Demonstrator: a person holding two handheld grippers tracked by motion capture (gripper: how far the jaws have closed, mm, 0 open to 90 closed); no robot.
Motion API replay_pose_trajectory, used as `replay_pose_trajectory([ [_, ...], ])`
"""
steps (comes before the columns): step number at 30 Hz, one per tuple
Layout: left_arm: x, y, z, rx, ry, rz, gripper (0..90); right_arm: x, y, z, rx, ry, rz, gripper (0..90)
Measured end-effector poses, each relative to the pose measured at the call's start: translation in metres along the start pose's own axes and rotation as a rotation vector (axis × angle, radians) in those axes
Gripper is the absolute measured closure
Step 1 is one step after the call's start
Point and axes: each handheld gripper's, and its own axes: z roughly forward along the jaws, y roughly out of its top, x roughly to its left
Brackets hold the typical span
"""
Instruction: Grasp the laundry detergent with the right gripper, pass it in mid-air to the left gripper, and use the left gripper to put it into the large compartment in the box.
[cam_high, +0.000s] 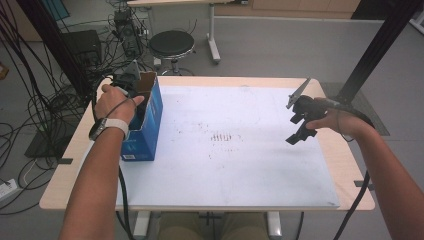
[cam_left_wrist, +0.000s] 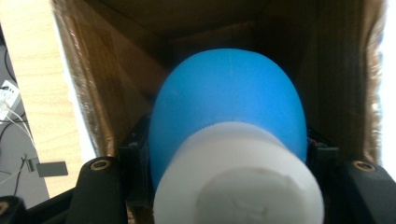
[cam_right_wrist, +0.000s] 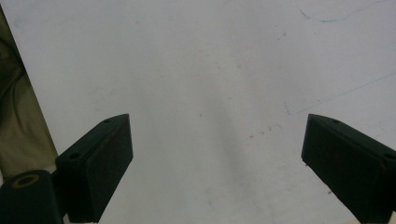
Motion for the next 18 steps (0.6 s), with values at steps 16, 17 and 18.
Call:
replay_pose_trajectory([
  [16,0.0023,0.0031,0.002,0.011,-0.004,0.006,37.2,-0.002,-0.0017,-0.0001,-0.001,0.002,0.006,8.8],
  [17,0.0023,0.0032,0.0022,0.012,-0.004,0.008,37.2,-0.0021,-0.0019,-0.0002,-0.002,0.002,0.006,8.8],
  [18,0.0022,0.0034,0.0021,0.012,-0.004,0.01,37.2,-0.0022,-0.0023,-0.0003,-0.003,0.001,0.009,8.8],
])
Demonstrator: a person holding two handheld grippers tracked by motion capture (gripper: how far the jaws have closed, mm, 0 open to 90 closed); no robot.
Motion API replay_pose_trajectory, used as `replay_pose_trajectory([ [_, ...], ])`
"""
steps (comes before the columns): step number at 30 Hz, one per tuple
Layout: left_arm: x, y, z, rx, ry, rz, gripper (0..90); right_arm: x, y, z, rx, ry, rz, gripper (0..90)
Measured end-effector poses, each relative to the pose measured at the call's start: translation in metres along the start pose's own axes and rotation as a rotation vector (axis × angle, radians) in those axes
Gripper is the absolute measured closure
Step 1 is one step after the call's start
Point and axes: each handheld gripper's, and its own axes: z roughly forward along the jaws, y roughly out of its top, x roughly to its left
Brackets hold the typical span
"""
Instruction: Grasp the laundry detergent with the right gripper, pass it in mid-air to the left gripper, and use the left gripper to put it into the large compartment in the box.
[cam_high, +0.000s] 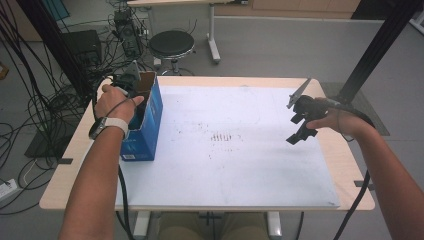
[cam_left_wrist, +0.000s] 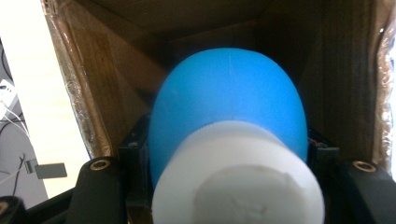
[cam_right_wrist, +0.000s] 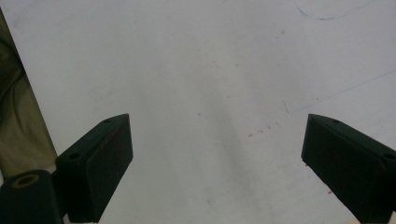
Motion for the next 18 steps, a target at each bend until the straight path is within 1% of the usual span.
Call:
replay_pose_trajectory([
  [1,-0.0004,-0.0001,0.0001,-0.004,-0.003,-0.006,37.2,-0.0001,-0.0003,0.0,0.002,-0.002,0.001,8.6],
  [2,0.0003,0.0,0.0003,-0.005,0.001,-0.001,37.2,-0.0001,-0.0006,0.0002,0.004,-0.002,0.0,8.6],
  [3,0.0002,0.0001,0.0005,-0.006,0.0,-0.004,37.2,-0.0002,-0.0009,0.0004,0.006,-0.002,-0.002,8.6],
  [8,0.0006,0.0008,0.0004,0.005,-0.003,-0.003,37.2,0.0006,-0.0012,0.0007,0.008,0.0,0.002,8.6],
  [15,0.0015,0.001,0.0008,0.007,-0.004,-0.005,37.2,0.0008,-0.0014,0.0035,0.016,0.002,0.001,8.6],
  [18,0.001,0.0013,0.001,0.008,-0.003,-0.005,37.1,0.0005,-0.0015,0.0031,0.011,0.002,0.001,8.6],
])
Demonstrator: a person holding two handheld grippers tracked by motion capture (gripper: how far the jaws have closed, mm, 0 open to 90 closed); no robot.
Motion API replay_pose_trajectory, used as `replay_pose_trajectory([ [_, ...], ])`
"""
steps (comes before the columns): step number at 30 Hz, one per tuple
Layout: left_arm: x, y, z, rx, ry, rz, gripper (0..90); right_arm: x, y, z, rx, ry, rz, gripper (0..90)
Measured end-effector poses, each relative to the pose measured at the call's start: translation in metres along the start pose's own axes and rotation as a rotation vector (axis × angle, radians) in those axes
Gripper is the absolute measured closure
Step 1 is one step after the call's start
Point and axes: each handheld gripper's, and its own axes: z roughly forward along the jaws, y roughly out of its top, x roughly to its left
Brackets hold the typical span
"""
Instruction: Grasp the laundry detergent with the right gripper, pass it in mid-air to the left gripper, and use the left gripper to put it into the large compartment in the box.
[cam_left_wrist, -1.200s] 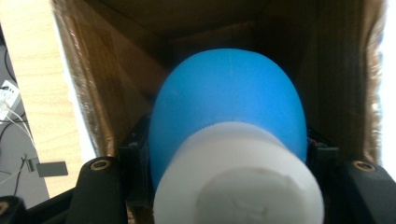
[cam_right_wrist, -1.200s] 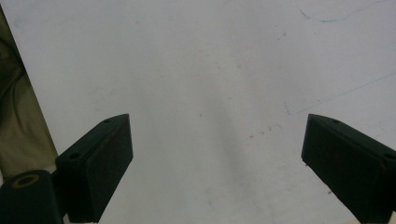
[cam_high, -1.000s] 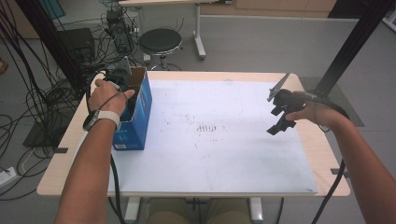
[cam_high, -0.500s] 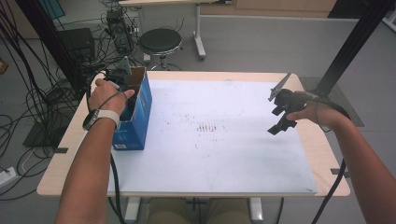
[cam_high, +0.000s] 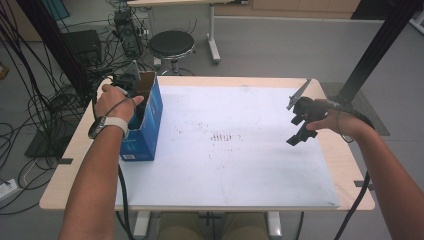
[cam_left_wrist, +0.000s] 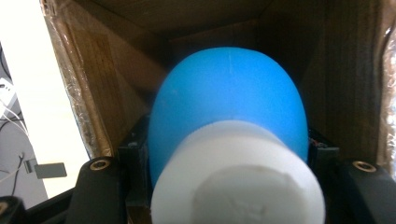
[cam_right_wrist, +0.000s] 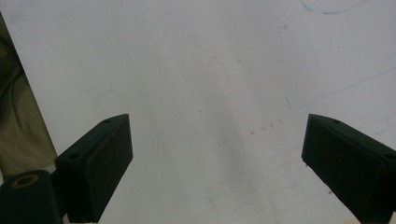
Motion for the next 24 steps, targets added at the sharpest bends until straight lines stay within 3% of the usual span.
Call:
replay_pose_trajectory([
  [24,0.0004,0.0,0.0002,0.006,0.001,0.002,37.0,0.0012,-0.0001,-0.0024,0.001,-0.005,0.001,8.6],
])
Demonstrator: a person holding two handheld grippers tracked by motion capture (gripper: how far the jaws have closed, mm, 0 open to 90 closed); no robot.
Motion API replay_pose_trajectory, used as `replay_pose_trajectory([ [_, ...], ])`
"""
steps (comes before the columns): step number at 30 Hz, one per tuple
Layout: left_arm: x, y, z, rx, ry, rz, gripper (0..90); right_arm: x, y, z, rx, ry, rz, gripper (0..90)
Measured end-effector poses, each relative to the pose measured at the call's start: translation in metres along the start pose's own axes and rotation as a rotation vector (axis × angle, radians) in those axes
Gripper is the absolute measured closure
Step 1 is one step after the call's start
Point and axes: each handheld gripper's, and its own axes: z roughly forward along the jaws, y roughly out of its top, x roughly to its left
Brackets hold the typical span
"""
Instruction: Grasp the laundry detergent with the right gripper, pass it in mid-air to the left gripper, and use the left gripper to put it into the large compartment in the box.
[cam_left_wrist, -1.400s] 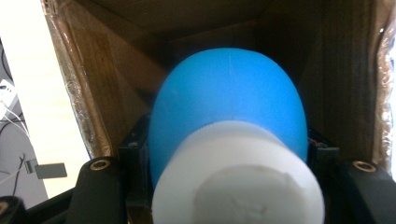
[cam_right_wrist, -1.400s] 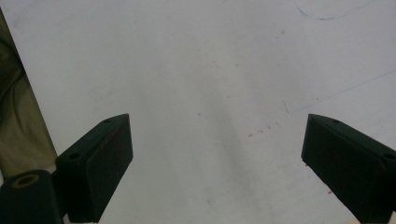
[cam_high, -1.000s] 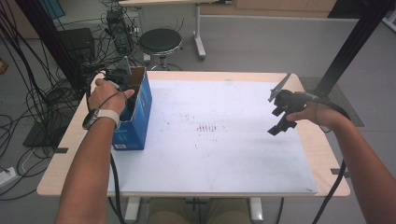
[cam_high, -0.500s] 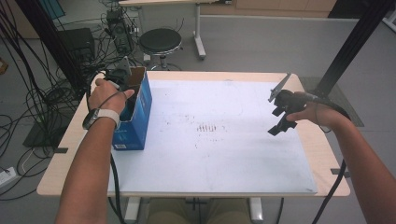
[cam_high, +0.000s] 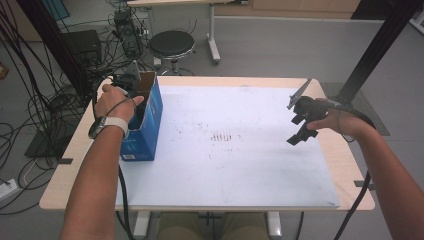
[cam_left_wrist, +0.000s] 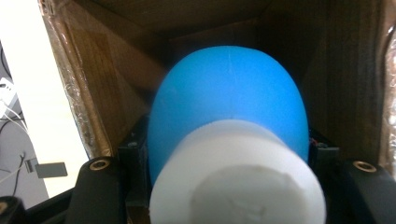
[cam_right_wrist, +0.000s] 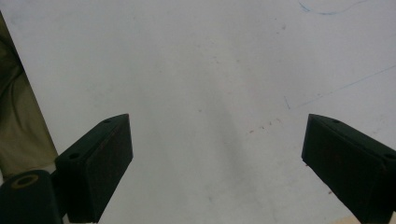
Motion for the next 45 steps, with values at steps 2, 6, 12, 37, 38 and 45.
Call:
replay_pose_trajectory([
  [2,0.0003,-0.0002,0.0001,-0.001,-0.001,-0.001,37.0,0.0002,-0.0008,-0.0001,-0.001,0.001,0.002,8.6],
  [6,0.0003,-0.0004,0.0,-0.001,-0.001,-0.002,37.0,0.0001,-0.0016,-0.0009,-0.001,-0.002,0.002,8.6],
  [12,0.0008,-0.0007,0.0,-0.001,-0.003,-0.002,37.0,0.001,-0.0007,-0.0011,0.0,-0.002,0.001,8.6],
  [37,0.0016,-0.0017,0.0003,-0.004,-0.005,-0.002,36.9,0.0023,-0.0013,-0.0011,0.003,-0.005,0.001,8.6],
  [38,0.0015,-0.0017,0.0003,-0.004,-0.004,-0.001,36.9,0.0024,-0.0011,-0.0013,0.001,-0.003,0.002,8.7],
  [45,0.0016,-0.0018,0.0002,-0.005,-0.006,-0.002,36.9,0.0029,0.0,-0.0001,0.005,-0.002,0.001,8.6],
])
